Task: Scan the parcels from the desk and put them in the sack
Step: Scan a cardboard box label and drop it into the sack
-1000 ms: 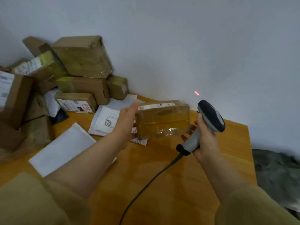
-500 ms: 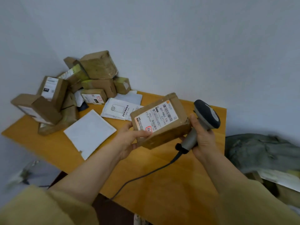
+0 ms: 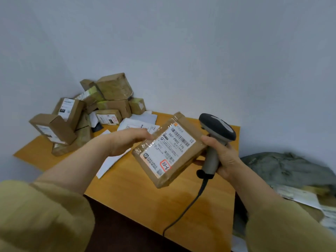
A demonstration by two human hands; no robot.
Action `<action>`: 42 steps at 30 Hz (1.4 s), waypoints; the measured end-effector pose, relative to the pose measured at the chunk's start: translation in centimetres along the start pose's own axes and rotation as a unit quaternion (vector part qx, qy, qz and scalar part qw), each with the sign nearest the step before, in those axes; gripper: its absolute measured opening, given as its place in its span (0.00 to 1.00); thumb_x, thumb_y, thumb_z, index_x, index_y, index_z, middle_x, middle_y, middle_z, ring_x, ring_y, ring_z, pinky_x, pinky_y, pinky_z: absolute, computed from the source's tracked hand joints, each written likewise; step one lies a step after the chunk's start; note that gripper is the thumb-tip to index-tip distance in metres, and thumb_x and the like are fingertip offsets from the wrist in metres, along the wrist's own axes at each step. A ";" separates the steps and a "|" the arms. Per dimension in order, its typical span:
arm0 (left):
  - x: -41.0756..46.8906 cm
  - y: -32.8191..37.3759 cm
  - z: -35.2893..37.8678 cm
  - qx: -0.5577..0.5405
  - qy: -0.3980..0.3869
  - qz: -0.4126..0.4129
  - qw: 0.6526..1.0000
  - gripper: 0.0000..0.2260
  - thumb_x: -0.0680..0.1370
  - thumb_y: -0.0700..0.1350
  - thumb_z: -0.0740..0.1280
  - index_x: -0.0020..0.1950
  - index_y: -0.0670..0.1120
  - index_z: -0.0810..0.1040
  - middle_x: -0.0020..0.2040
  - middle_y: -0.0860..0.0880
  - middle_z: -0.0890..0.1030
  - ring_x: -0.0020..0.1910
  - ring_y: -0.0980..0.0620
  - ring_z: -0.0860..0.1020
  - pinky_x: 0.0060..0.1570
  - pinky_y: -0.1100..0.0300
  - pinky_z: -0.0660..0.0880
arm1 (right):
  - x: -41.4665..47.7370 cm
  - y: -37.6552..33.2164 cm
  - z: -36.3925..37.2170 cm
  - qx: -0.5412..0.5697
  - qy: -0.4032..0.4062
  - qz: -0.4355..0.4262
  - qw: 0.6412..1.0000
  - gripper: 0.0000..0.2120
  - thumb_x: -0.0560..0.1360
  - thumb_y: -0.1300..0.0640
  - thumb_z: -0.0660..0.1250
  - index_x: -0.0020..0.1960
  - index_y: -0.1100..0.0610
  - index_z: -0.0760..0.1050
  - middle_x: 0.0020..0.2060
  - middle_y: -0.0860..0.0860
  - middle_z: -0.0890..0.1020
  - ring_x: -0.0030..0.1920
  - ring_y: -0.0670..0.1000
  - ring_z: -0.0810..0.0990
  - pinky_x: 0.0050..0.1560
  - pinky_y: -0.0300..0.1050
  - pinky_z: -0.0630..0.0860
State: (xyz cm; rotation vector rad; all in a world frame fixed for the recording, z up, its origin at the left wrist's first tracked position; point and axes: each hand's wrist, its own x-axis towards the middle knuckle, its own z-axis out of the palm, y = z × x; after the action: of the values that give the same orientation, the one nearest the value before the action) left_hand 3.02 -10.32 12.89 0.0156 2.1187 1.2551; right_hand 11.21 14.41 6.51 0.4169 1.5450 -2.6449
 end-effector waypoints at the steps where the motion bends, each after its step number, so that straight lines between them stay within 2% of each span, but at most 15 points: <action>1: -0.6 0.5 -0.4 0.009 -0.060 -0.005 0.998 0.23 0.65 0.49 0.69 0.61 0.47 0.77 0.59 0.50 0.81 0.63 0.47 0.76 0.56 0.58 0.74 | -0.2 -0.3 0.3 -0.002 -0.007 -0.001 1.000 0.15 0.62 0.59 0.75 0.47 0.56 0.75 0.46 0.58 0.83 0.50 0.63 0.80 0.42 0.62 0.81; 3: -1.2 0.6 -1.3 0.018 -0.100 -0.009 0.995 0.23 0.65 0.45 0.72 0.59 0.43 0.79 0.58 0.45 0.82 0.58 0.47 0.80 0.54 0.54 0.79 | -0.6 -0.7 0.8 0.000 -0.018 -0.004 1.000 0.18 0.62 0.57 0.76 0.49 0.57 0.75 0.47 0.59 0.83 0.50 0.63 0.81 0.44 0.64 0.80; 6: -1.9 0.1 -2.7 0.050 -0.142 -0.015 0.989 0.32 0.60 0.47 0.79 0.62 0.42 0.77 0.60 0.43 0.81 0.60 0.46 0.79 0.61 0.48 0.75 | -1.0 -1.2 1.9 0.028 -0.015 0.003 0.999 0.31 0.55 0.52 0.81 0.55 0.57 0.77 0.49 0.58 0.84 0.49 0.63 0.83 0.43 0.64 0.80; 8: -2.3 -0.5 -3.2 0.072 -0.176 -0.018 0.982 0.37 0.58 0.50 0.82 0.65 0.41 0.76 0.62 0.44 0.80 0.61 0.45 0.78 0.63 0.46 0.73 | -1.4 -1.3 2.7 0.032 0.002 0.005 0.999 0.29 0.57 0.51 0.79 0.55 0.57 0.77 0.49 0.56 0.85 0.50 0.62 0.83 0.44 0.64 0.80; 10: -2.7 -1.2 -3.5 0.073 -0.179 -0.025 0.981 0.40 0.56 0.50 0.83 0.65 0.41 0.75 0.61 0.44 0.80 0.61 0.46 0.78 0.63 0.47 0.73 | -1.7 -1.1 3.6 0.011 0.029 0.001 1.000 0.27 0.60 0.50 0.77 0.57 0.55 0.77 0.54 0.56 0.83 0.56 0.60 0.80 0.50 0.66 0.79; 12: -2.9 -1.8 -3.9 0.064 -0.148 -0.026 0.987 0.42 0.54 0.49 0.84 0.65 0.41 0.75 0.60 0.45 0.81 0.59 0.48 0.80 0.61 0.47 0.75 | -1.9 -1.0 4.3 -0.010 0.063 -0.008 0.998 0.27 0.63 0.48 0.76 0.59 0.54 0.76 0.56 0.54 0.80 0.56 0.56 0.78 0.54 0.65 0.78; 15: -3.1 -2.5 -5.0 0.033 -0.071 -0.024 0.997 0.42 0.52 0.49 0.84 0.64 0.42 0.75 0.58 0.47 0.82 0.57 0.49 0.80 0.61 0.47 0.75 | -2.7 -0.9 5.4 -0.014 0.081 0.001 0.997 0.24 0.65 0.48 0.75 0.57 0.56 0.75 0.49 0.55 0.81 0.50 0.55 0.80 0.53 0.63 0.79; 18: -2.8 -3.1 -6.0 -0.018 0.006 -0.009 1.000 0.44 0.48 0.50 0.85 0.62 0.44 0.77 0.56 0.49 0.83 0.57 0.50 0.80 0.61 0.49 0.75 | -3.9 -0.5 6.4 -0.042 0.036 0.024 0.998 0.23 0.65 0.47 0.76 0.53 0.58 0.76 0.34 0.55 0.79 0.32 0.53 0.77 0.38 0.51 0.79; 21: -2.2 -3.5 -6.4 -0.063 0.073 0.011 0.995 0.34 0.57 0.45 0.83 0.61 0.44 0.78 0.53 0.50 0.84 0.57 0.51 0.80 0.59 0.51 0.75 | -4.8 0.2 7.4 -0.106 -0.018 0.041 0.993 0.15 0.69 0.52 0.75 0.49 0.59 0.76 0.28 0.54 0.76 0.25 0.50 0.71 0.30 0.44 0.71; 23: -1.7 -3.6 -6.4 -0.093 0.114 0.024 0.989 0.25 0.64 0.40 0.79 0.59 0.43 0.77 0.53 0.48 0.84 0.55 0.50 0.80 0.53 0.55 0.76 | -5.2 0.7 8.1 -0.139 -0.039 0.044 0.988 0.11 0.71 0.58 0.74 0.48 0.61 0.76 0.27 0.53 0.75 0.24 0.50 0.70 0.28 0.43 0.69; 25: -1.2 -3.7 -6.6 -0.122 0.144 0.038 0.981 0.23 0.66 0.39 0.78 0.58 0.43 0.76 0.53 0.48 0.83 0.54 0.50 0.80 0.46 0.58 0.76 | -5.4 1.2 8.6 -0.168 -0.041 0.051 0.984 0.11 0.71 0.63 0.73 0.51 0.62 0.75 0.27 0.53 0.74 0.24 0.50 0.69 0.28 0.43 0.69; 29: -0.4 -3.9 -7.1 -0.156 0.169 0.057 0.971 0.26 0.65 0.39 0.79 0.60 0.43 0.74 0.54 0.47 0.82 0.53 0.50 0.80 0.46 0.57 0.76 | -5.6 1.4 9.2 -0.214 -0.039 0.047 0.975 0.09 0.71 0.66 0.72 0.49 0.61 0.75 0.26 0.53 0.73 0.24 0.50 0.69 0.28 0.43 0.69; 31: -0.1 -3.9 -7.2 -0.160 0.173 0.064 0.970 0.23 0.66 0.39 0.78 0.58 0.44 0.76 0.53 0.48 0.82 0.51 0.52 0.79 0.48 0.56 0.75 | -5.7 1.3 9.4 -0.223 -0.043 0.038 0.973 0.08 0.70 0.66 0.72 0.47 0.61 0.75 0.26 0.54 0.73 0.24 0.50 0.69 0.28 0.42 0.70; 36: 0.5 -3.6 -7.1 -0.159 0.173 0.076 0.969 0.19 0.66 0.39 0.78 0.54 0.47 0.75 0.51 0.50 0.81 0.48 0.53 0.79 0.41 0.59 0.75 | -5.9 0.9 9.5 -0.237 -0.045 0.027 0.970 0.08 0.70 0.66 0.72 0.46 0.61 0.74 0.26 0.53 0.73 0.24 0.50 0.70 0.28 0.42 0.70; 42: 1.2 -3.4 -7.4 -0.161 0.166 0.080 0.970 0.27 0.65 0.39 0.78 0.62 0.43 0.74 0.53 0.48 0.82 0.52 0.50 0.80 0.44 0.57 0.77 | -5.9 0.8 9.3 -0.233 -0.044 0.031 0.971 0.08 0.71 0.67 0.71 0.45 0.60 0.73 0.25 0.53 0.73 0.24 0.50 0.69 0.29 0.42 0.70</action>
State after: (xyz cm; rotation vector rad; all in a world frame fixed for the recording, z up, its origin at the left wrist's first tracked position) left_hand -0.87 -17.49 11.92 -0.1795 2.1947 1.7916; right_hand 15.15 5.50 11.68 0.3034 2.0012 -2.1209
